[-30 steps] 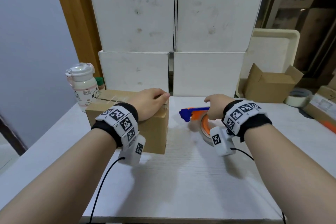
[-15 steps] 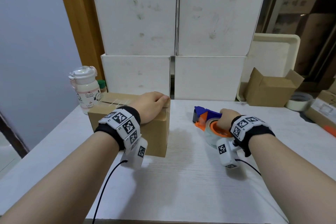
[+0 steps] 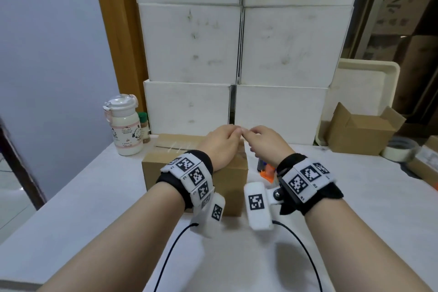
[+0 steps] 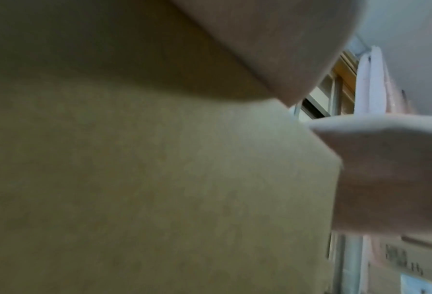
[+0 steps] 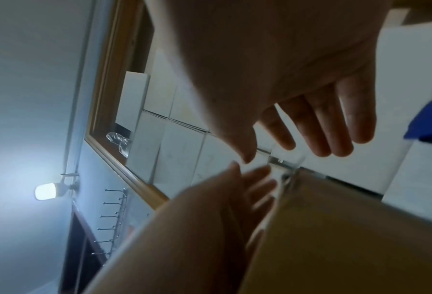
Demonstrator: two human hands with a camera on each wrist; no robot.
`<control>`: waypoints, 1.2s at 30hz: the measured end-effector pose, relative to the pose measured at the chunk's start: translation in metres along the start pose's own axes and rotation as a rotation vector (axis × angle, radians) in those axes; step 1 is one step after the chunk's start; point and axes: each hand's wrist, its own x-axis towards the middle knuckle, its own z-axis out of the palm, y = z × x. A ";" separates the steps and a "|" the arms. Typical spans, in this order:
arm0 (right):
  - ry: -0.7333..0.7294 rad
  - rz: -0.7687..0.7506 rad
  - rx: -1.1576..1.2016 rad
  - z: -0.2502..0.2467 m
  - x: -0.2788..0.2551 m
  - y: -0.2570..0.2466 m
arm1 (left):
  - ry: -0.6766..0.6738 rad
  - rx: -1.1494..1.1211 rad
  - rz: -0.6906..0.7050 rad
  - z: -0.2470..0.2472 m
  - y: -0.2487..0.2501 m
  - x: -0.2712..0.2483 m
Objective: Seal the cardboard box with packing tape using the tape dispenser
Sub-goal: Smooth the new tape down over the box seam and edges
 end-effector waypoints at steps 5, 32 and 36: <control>-0.023 0.074 0.024 0.000 -0.010 0.002 | 0.344 -0.341 -0.016 -0.041 0.000 -0.016; 0.034 0.117 -0.059 0.038 -0.008 -0.012 | 0.182 0.370 -0.515 -0.061 -0.066 -0.013; 0.050 0.137 0.015 0.038 -0.007 -0.010 | 0.193 0.389 -0.517 -0.060 -0.064 -0.015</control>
